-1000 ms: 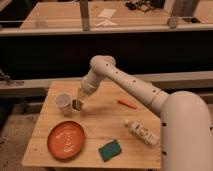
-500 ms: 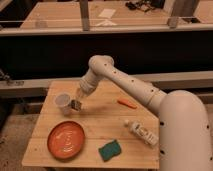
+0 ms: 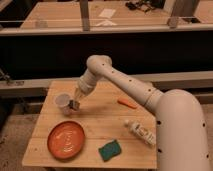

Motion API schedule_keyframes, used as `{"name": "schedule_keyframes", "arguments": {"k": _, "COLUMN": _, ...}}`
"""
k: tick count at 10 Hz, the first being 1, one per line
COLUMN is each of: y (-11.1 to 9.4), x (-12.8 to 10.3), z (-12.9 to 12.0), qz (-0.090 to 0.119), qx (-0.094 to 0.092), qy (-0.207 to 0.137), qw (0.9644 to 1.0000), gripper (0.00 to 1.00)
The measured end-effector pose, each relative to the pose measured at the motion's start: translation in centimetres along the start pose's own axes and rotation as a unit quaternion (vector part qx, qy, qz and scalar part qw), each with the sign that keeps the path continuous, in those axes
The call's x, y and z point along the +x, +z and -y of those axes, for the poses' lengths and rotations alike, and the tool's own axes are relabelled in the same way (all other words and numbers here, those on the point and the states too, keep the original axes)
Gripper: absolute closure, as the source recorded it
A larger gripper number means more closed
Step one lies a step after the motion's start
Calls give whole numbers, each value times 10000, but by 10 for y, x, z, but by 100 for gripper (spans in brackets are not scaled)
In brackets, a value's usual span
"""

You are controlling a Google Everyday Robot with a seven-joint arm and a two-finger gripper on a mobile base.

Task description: Knock the eraser over

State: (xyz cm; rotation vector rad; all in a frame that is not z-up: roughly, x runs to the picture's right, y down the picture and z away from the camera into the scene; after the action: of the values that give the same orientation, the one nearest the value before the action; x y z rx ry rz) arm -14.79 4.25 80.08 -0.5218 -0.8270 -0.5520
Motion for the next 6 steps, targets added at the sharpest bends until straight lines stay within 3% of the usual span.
{"name": "schedule_keyframes", "arguments": {"k": 6, "y": 5, "x": -11, "z": 8, "qz": 55, "qx": -78, "qy": -148, "qw": 9998, "gripper": 93}}
